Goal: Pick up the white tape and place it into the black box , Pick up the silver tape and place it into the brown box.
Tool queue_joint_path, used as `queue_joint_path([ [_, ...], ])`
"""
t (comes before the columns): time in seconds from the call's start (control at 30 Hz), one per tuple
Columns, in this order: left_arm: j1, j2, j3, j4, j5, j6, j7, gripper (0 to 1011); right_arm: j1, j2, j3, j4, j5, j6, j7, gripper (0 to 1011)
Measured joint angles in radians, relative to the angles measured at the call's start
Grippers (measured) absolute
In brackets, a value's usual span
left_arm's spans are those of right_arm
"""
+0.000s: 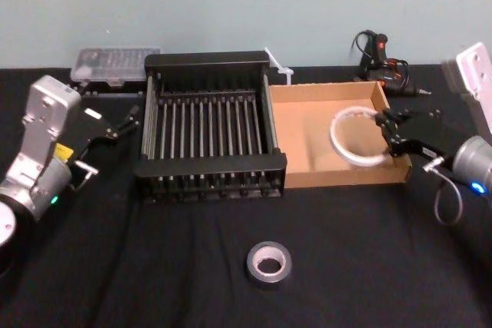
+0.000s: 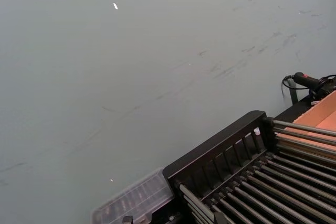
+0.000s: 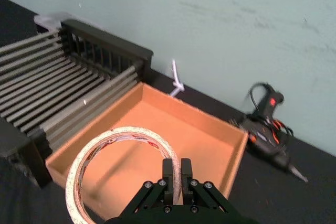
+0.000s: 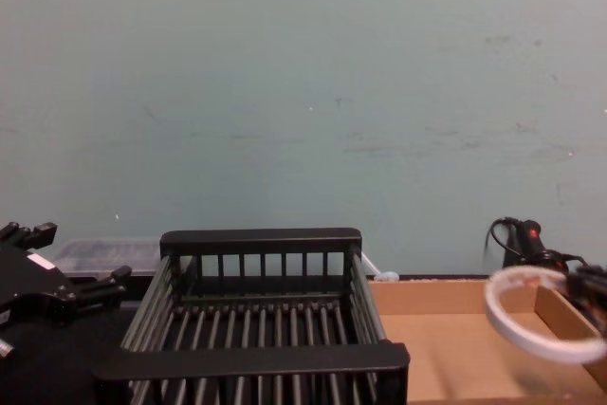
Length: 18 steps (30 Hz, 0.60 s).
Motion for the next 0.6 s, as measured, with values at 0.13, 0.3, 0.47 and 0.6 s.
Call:
queue_joint_path([
  [0.13, 0.000, 0.000, 0.000, 0.000, 0.000, 0.000, 0.000, 1001, 0.034, -0.026, -0.017, 0.013, -0.013, -0.001, 0.003, 92],
  [0.3, 0.000, 0.000, 0.000, 0.000, 0.000, 0.000, 0.000, 1001, 0.069, -0.053, -0.038, 0.028, -0.027, -0.002, 0.015, 91],
  [0.47, 0.000, 0.000, 0.000, 0.000, 0.000, 0.000, 0.000, 1001, 0.111, -0.081, -0.069, 0.046, -0.036, -0.004, 0.039, 92],
  [0.6, 0.000, 0.000, 0.000, 0.000, 0.000, 0.000, 0.000, 1001, 0.144, -0.105, -0.101, 0.064, -0.045, -0.009, 0.056, 92],
])
